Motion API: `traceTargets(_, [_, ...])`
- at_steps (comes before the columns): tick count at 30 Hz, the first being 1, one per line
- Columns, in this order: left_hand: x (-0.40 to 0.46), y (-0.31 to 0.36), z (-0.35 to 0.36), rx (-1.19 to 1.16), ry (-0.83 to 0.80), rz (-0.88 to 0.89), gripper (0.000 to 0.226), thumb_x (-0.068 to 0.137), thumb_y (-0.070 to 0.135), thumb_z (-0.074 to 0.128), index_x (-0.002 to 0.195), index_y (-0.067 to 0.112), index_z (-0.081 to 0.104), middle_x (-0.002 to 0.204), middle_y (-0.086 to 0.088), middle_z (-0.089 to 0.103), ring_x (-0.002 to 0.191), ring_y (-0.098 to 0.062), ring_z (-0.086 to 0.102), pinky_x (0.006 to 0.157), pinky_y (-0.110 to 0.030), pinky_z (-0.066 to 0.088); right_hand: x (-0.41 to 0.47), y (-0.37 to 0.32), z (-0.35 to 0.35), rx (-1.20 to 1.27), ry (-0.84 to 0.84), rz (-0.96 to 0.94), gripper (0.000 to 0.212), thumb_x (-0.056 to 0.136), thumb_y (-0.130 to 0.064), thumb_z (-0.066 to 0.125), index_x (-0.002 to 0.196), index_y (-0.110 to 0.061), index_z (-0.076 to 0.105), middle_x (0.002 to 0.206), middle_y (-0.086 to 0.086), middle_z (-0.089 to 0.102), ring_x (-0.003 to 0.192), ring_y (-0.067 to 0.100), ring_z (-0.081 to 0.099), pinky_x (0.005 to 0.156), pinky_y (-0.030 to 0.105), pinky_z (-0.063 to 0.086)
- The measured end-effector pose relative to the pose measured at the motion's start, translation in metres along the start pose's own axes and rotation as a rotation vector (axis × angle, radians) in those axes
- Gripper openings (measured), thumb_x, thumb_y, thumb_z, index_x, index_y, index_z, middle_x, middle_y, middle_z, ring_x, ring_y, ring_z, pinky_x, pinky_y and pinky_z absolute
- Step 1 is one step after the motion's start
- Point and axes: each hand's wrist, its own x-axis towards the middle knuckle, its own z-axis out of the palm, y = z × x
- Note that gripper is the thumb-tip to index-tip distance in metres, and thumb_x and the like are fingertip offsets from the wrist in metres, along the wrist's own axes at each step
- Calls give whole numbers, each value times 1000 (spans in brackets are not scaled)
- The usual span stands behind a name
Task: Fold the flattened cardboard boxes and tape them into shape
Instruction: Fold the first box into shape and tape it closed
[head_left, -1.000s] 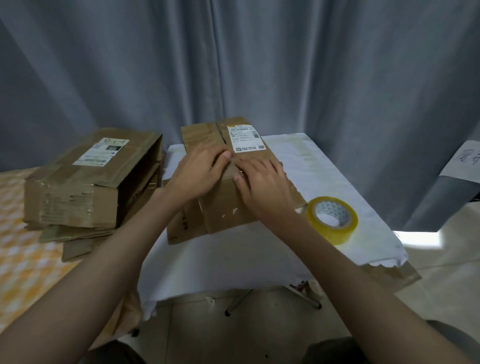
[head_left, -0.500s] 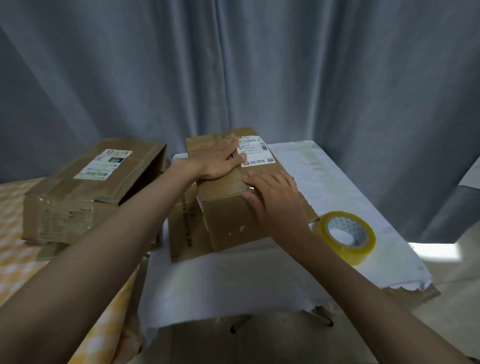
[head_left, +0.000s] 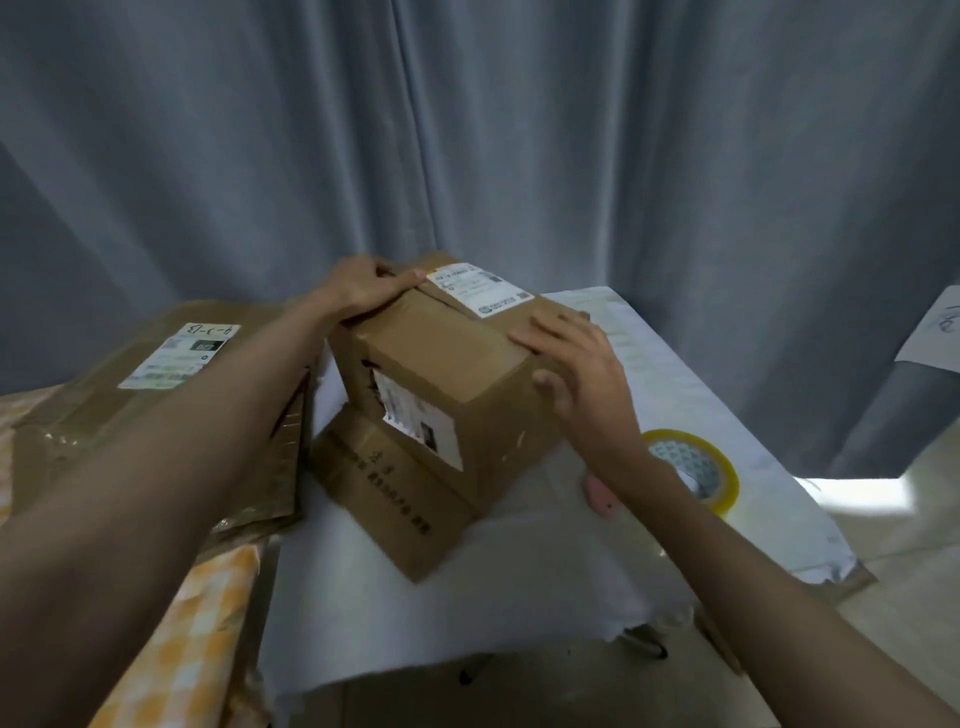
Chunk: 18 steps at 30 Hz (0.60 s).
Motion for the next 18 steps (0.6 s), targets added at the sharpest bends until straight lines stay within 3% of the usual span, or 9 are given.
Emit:
traceTargets(3, [-13, -2, -5, 16, 4, -74, 83, 87, 76, 44, 131, 7, 61, 133, -16, 60, 117, -36, 57, 89, -36, 43, 7, 5, 0, 23, 52, 190, 45, 87, -1, 67, 125, -26, 71, 145, 9, 42, 129, 17, 39, 112, 30, 32])
traceTargets(7, [-42, -1, -3, 15, 35, -155, 83, 87, 75, 46, 120, 1, 65, 125, -18, 63, 99, -32, 58, 77, -32, 40, 6, 7, 2, 253, 94, 406, 45, 94, 1, 55, 128, -26, 69, 117, 0, 52, 110, 18, 57, 94, 45, 54])
traceTargets(10, [-73, -3, 0, 19, 88, -190, 85, 86, 76, 46, 121, 0, 63, 128, -20, 61, 110, -36, 58, 79, -33, 40, 7, 1, -3, 366, 146, 516, 34, 99, -17, 51, 123, -29, 70, 112, -7, 63, 97, 16, 65, 85, 47, 60])
traceTargets(12, [-95, -3, 3, 8, 135, -188, 83, 85, 76, 46, 112, 0, 65, 122, -22, 63, 111, -38, 57, 78, -34, 41, 10, -4, -8, 433, 132, 595, 31, 94, -30, 56, 122, -33, 71, 112, -14, 69, 92, 8, 66, 87, 44, 60])
traceTargets(14, [-115, -4, 5, 28, 167, -195, 80, 82, 80, 45, 94, 3, 65, 108, -21, 64, 98, -36, 57, 76, -37, 42, 14, -5, -12, 447, 88, 646, 33, 88, -37, 64, 120, -34, 72, 113, -21, 69, 103, 3, 64, 96, 38, 56])
traceTargets(16, [-136, -5, 7, 59, 177, -219, 76, 78, 85, 42, 74, 10, 57, 92, -15, 60, 81, -30, 52, 70, -36, 41, 16, -2, -16, 474, 26, 681, 33, 86, -34, 71, 119, -33, 73, 111, -22, 69, 108, 4, 63, 98, 34, 54])
traceTargets(18, [-152, -9, 11, 87, 165, -236, 80, 76, 88, 39, 77, 11, 60, 90, -13, 59, 77, -29, 53, 67, -37, 43, 16, 1, -19, 504, -36, 698, 34, 88, -29, 73, 121, -32, 72, 112, -16, 70, 105, 6, 64, 93, 28, 56])
